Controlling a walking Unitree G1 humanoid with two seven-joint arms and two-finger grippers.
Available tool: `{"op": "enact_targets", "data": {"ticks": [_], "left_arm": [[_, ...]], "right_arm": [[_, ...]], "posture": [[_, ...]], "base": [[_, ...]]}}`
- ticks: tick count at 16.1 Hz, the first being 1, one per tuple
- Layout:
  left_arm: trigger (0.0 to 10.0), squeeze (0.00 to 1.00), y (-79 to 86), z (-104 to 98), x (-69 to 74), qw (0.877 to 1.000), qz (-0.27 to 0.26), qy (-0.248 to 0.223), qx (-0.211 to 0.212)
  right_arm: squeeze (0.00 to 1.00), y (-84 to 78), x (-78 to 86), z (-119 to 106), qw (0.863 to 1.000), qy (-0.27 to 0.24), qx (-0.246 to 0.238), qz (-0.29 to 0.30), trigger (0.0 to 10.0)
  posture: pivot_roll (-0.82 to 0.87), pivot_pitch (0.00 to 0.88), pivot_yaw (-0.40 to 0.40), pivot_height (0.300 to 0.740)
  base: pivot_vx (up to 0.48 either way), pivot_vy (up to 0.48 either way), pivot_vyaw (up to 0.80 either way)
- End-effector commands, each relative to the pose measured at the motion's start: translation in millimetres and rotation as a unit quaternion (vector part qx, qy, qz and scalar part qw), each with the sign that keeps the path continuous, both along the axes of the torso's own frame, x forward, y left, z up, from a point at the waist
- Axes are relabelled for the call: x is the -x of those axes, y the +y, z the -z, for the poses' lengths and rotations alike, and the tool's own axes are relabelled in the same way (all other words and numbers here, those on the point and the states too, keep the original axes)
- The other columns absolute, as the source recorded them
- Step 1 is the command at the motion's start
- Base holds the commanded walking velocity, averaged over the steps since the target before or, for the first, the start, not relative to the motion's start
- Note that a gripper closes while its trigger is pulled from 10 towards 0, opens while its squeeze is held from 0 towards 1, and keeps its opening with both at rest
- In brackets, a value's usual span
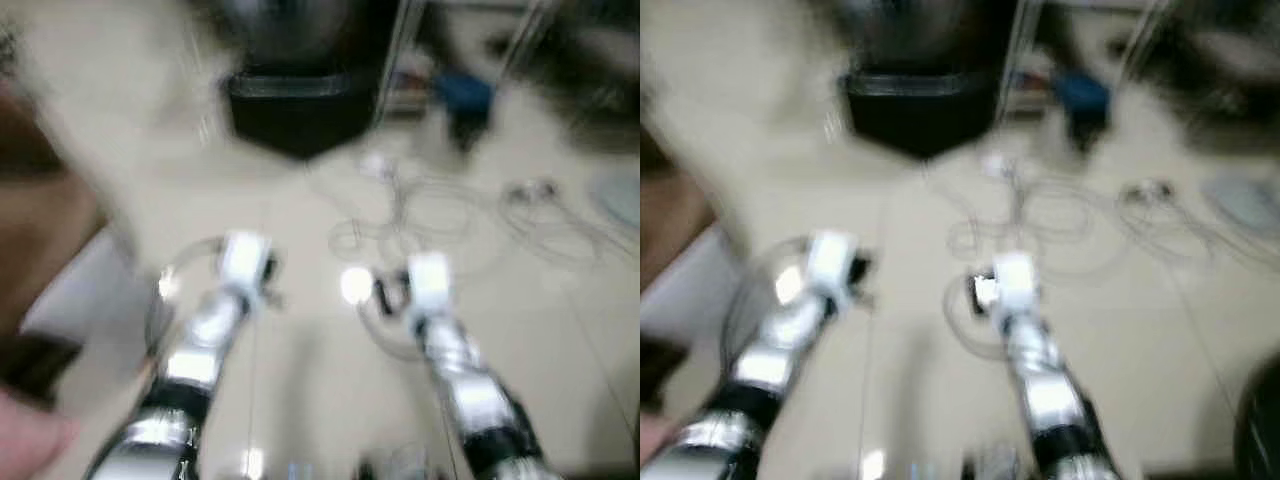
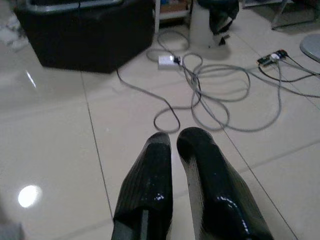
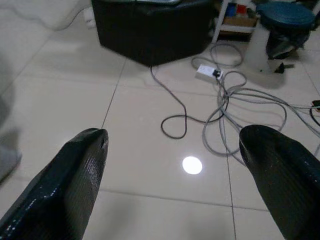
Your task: Move the pillow to the sofa from floor
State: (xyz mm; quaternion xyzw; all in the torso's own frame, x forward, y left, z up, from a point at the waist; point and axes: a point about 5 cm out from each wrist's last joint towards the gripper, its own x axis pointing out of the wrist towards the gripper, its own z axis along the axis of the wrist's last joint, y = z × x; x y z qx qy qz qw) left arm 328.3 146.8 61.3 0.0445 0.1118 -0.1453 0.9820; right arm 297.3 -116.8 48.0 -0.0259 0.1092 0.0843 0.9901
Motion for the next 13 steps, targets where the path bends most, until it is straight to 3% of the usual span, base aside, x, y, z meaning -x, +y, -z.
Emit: {"op": "enact_targets", "data": {"ticks": [1, 13], "left_arm": [[10.0, 0.00, -18.2, -5, -2.8, 1.000, 0.019, -0.013, 0.011], [10.0, 0.00, -18.0, -17, -13.0, 0.999, 0.008, -0.031, 0.015]], "right_arm": [[0.00, -18.1, 6.3, 10, 0.999, 0.020, 0.015, 0.023, 10.0], [0.00, -12.2, 11.4, 12, 1.000, 0.024, 0.017, 0.011, 10.0]], "posture": [[-0.13, 0.170, -0.037, 0.740], [-0.14, 0.191, -0.032, 0.740]], "base": [[0.480, 0.000, 0.00], [0.480, 0.000, 0.00]]}}
